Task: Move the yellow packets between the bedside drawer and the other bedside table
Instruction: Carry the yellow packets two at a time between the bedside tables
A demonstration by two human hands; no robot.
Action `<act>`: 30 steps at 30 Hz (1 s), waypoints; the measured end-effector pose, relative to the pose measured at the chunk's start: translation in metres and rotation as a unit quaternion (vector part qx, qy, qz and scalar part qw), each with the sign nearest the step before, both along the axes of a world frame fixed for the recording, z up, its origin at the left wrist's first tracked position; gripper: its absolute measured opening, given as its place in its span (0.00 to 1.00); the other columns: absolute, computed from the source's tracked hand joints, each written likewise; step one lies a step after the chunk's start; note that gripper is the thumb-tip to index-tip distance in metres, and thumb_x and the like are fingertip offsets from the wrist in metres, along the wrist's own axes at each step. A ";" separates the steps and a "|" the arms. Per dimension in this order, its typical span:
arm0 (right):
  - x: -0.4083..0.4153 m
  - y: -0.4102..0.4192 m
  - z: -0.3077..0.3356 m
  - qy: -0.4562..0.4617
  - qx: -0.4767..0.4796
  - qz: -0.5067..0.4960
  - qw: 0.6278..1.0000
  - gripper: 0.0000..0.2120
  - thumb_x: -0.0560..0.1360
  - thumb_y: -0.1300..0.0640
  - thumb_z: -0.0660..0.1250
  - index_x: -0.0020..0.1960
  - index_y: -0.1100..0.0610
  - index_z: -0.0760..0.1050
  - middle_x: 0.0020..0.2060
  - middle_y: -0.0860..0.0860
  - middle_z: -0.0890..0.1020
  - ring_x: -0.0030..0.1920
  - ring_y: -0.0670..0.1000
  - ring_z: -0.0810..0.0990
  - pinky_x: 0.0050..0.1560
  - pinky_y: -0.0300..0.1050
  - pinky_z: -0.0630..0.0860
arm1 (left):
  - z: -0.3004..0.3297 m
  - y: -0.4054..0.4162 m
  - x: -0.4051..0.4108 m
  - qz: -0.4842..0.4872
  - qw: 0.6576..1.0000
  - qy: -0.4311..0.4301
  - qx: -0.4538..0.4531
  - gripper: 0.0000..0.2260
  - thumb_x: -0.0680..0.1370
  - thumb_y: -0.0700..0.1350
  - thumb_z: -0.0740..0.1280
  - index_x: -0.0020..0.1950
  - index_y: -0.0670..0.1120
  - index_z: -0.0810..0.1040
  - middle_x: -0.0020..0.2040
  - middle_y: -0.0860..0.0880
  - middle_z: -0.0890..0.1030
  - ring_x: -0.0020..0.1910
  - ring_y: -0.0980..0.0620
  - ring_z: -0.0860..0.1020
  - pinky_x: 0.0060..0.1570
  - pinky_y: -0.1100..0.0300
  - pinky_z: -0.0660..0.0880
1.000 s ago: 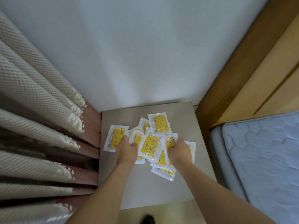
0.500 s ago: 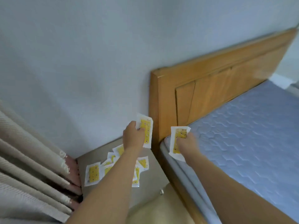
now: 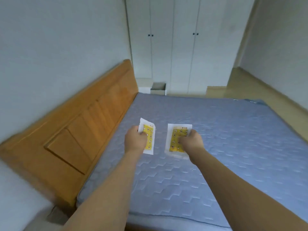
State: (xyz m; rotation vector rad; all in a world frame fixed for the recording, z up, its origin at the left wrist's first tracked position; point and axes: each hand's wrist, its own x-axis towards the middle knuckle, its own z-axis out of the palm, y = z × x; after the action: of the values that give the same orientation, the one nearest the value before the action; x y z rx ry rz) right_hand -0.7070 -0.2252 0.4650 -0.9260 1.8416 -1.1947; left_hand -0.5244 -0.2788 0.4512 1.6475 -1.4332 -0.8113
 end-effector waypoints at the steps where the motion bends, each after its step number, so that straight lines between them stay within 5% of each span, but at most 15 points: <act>1: -0.041 0.012 0.003 0.000 -0.004 -0.029 1.000 0.09 0.75 0.68 0.60 0.52 0.56 0.70 0.42 0.52 0.76 0.41 0.54 0.76 0.33 0.41 0.72 | 0.005 0.000 -0.043 -0.023 1.000 -0.002 -0.002 0.07 0.74 0.38 0.62 0.46 0.45 0.79 0.43 0.47 0.81 0.42 0.45 0.80 0.34 0.59 0.74; 8: -0.338 0.152 0.024 0.026 -0.020 -0.214 0.976 0.08 0.75 0.66 0.59 0.43 0.54 0.72 0.40 0.52 0.78 0.41 0.54 0.77 0.38 0.44 0.74 | 0.029 0.071 -0.373 -0.217 0.975 0.047 -0.005 0.04 0.74 0.38 0.64 0.43 0.44 0.78 0.39 0.49 0.80 0.37 0.46 0.77 0.31 0.62 0.69; 18: -0.662 0.368 0.047 0.011 -0.044 -0.440 0.897 0.06 0.75 0.65 0.60 0.45 0.56 0.71 0.42 0.54 0.77 0.41 0.56 0.76 0.44 0.51 0.76 | 0.069 0.225 -0.746 -0.483 0.874 0.055 -0.024 0.04 0.73 0.40 0.67 0.43 0.46 0.81 0.42 0.50 0.85 0.44 0.46 0.83 0.44 0.53 0.80; 24: -0.808 0.405 0.051 0.024 -0.066 -0.474 0.878 0.06 0.75 0.66 0.59 0.44 0.57 0.70 0.41 0.53 0.76 0.41 0.55 0.75 0.42 0.46 0.73 | 0.066 0.266 -0.912 -0.521 0.848 0.048 -0.088 0.04 0.73 0.42 0.66 0.45 0.45 0.80 0.41 0.50 0.84 0.42 0.48 0.83 0.41 0.52 0.79; 30: -0.963 0.431 0.058 0.055 -0.074 -0.526 0.845 0.05 0.74 0.67 0.59 0.46 0.59 0.71 0.40 0.53 0.75 0.39 0.54 0.74 0.40 0.46 0.71 | 0.057 0.291 -1.083 -0.544 0.830 0.114 -0.047 0.03 0.74 0.41 0.66 0.44 0.45 0.80 0.41 0.47 0.84 0.40 0.46 0.83 0.36 0.59 0.76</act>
State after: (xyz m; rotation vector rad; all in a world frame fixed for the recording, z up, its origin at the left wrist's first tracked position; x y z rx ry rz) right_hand -1.6699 0.2056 0.5234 0.0604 2.4567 -1.9522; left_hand -1.6076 0.0125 0.5083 0.4824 -2.1582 -1.4391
